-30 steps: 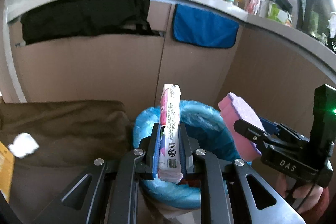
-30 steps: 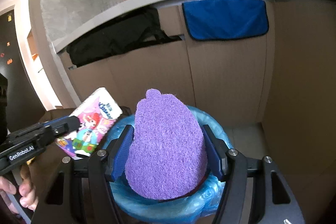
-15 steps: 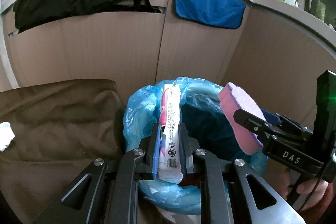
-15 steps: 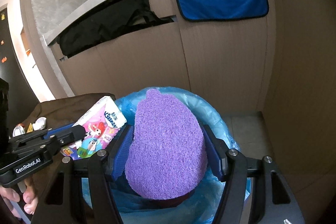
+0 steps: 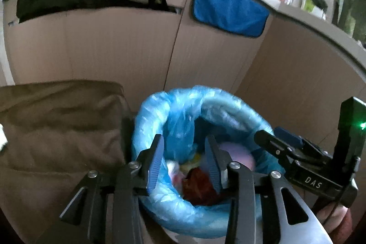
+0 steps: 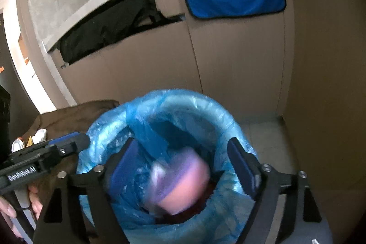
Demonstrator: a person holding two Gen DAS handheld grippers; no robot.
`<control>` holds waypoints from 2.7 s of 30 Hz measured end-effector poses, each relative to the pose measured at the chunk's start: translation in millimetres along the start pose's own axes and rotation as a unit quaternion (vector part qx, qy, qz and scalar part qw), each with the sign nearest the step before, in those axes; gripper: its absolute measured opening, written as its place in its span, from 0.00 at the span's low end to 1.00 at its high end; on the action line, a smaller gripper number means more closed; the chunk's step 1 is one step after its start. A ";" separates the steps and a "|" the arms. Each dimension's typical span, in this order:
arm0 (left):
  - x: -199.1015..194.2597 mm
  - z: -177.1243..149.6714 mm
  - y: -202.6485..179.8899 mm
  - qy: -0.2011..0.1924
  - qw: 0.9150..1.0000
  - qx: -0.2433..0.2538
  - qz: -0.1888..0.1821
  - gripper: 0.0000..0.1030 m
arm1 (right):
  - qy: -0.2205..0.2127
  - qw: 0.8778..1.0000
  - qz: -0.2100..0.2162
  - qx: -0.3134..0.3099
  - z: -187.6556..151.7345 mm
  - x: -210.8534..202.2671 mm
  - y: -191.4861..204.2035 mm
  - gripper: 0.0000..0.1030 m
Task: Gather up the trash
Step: 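Move the left gripper toward the red can while the right grasps the yellow card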
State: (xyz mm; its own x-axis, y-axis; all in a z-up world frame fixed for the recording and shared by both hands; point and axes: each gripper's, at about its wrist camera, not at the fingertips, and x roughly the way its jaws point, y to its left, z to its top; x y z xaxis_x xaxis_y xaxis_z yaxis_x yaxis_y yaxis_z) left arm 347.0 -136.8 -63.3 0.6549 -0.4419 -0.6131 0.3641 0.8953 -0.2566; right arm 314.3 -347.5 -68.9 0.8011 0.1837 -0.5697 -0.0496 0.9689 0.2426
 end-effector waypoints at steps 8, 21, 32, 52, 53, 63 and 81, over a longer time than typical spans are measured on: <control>-41.2 -6.7 32.9 -0.006 0.999 -0.029 0.034 0.38 | -0.011 1.000 0.013 -0.006 5.7 -20.2 12.6 0.83; -166.8 -53.6 145.9 -0.021 0.986 -0.081 0.142 0.38 | 0.048 0.991 0.090 -0.082 3.6 -34.0 124.5 0.79; -252.0 -93.0 279.4 -0.032 0.964 -0.171 0.203 0.38 | 0.099 0.964 0.183 -0.166 -2.0 1.0 290.4 0.72; -310.7 -172.6 371.4 -0.042 0.933 -0.282 0.221 0.38 | 0.243 0.933 0.250 -0.085 -67.1 103.2 422.2 0.29; -311.5 -173.0 371.8 -0.043 0.933 -0.282 0.220 0.38 | 0.233 0.933 0.260 -0.091 -64.9 97.0 427.1 0.24; -308.4 -170.9 367.7 -0.041 0.935 -0.285 0.209 0.38 | 0.256 0.897 0.331 -0.141 -71.5 98.8 484.1 0.16; -282.8 -90.1 379.9 -0.009 0.966 -0.205 0.155 0.62 | 0.136 0.954 0.207 -0.168 -6.6 19.4 358.2 0.03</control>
State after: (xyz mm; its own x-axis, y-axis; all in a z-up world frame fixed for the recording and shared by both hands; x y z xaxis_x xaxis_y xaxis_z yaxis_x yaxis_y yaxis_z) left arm 240.4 333.3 -54.7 0.7034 -0.1468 -0.6955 -0.1417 0.9298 -0.3396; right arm 308.2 4.2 1.8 0.4891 0.5537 -0.6740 -0.5526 0.7945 0.2516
